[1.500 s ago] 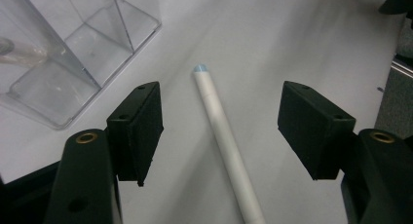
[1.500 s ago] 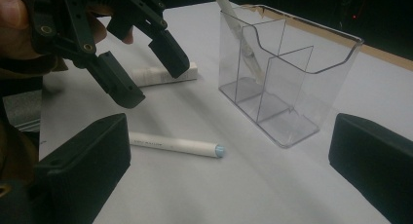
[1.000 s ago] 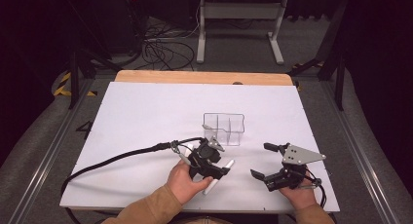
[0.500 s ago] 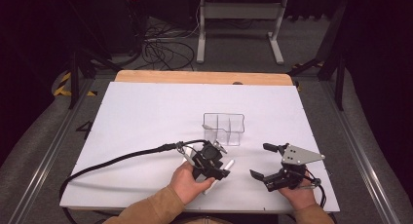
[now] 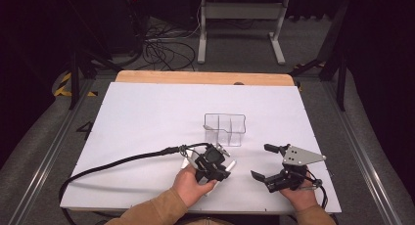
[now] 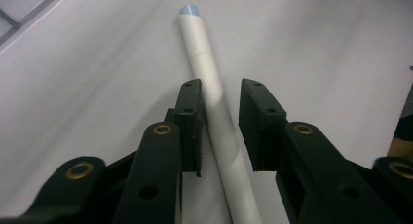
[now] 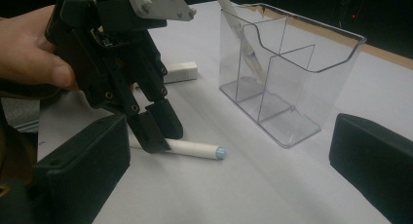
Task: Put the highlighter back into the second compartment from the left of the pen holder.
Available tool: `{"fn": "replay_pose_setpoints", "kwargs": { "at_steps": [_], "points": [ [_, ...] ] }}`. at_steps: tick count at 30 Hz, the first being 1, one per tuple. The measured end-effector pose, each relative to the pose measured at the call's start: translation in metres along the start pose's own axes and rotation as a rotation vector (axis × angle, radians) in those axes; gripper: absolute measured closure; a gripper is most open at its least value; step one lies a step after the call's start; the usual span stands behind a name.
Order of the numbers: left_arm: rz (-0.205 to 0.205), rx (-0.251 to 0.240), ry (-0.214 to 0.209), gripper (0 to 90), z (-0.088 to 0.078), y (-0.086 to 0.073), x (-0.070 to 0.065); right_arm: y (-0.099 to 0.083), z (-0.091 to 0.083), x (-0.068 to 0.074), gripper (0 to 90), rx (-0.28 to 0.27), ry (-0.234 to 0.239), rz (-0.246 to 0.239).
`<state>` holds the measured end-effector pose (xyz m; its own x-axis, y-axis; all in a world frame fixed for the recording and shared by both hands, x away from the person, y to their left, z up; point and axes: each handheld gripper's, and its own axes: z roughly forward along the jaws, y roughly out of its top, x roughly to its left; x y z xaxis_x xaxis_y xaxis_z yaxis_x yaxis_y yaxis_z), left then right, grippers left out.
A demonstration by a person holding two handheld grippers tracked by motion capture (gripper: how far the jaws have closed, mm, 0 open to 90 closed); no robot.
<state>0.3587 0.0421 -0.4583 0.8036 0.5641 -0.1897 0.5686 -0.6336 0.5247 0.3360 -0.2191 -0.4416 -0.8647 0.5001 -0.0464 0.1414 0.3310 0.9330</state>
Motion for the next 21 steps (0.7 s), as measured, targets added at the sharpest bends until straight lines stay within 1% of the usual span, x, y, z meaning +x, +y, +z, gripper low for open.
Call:
{"fn": "replay_pose_setpoints", "kwargs": {
  "at_steps": [3, 10, 17, 21],
  "points": [
    [-0.004, 0.0, 0.005, 73.5, 0.0003, -0.0004, -0.0013, -0.0001, 0.0002, 0.0001, 1.8, 0.002, 0.002, 0.002],
    [-0.013, -0.007, 0.033, 74.1, 0.0014, -0.0013, -0.0044, -0.0002, 0.0008, 0.0002, 1.8, 0.004, 0.002, -0.002],
    [-0.039, -0.013, 0.055, 74.9, 0.0016, -0.002, -0.0073, -0.0004, 0.0014, 0.0005, 1.8, 0.008, 0.005, -0.001],
    [-0.054, -0.007, 0.058, 76.2, 0.0011, -0.0014, -0.0072, -0.0007, 0.0017, 0.0005, 1.8, 0.01, -0.002, -0.004]
  ]
}}
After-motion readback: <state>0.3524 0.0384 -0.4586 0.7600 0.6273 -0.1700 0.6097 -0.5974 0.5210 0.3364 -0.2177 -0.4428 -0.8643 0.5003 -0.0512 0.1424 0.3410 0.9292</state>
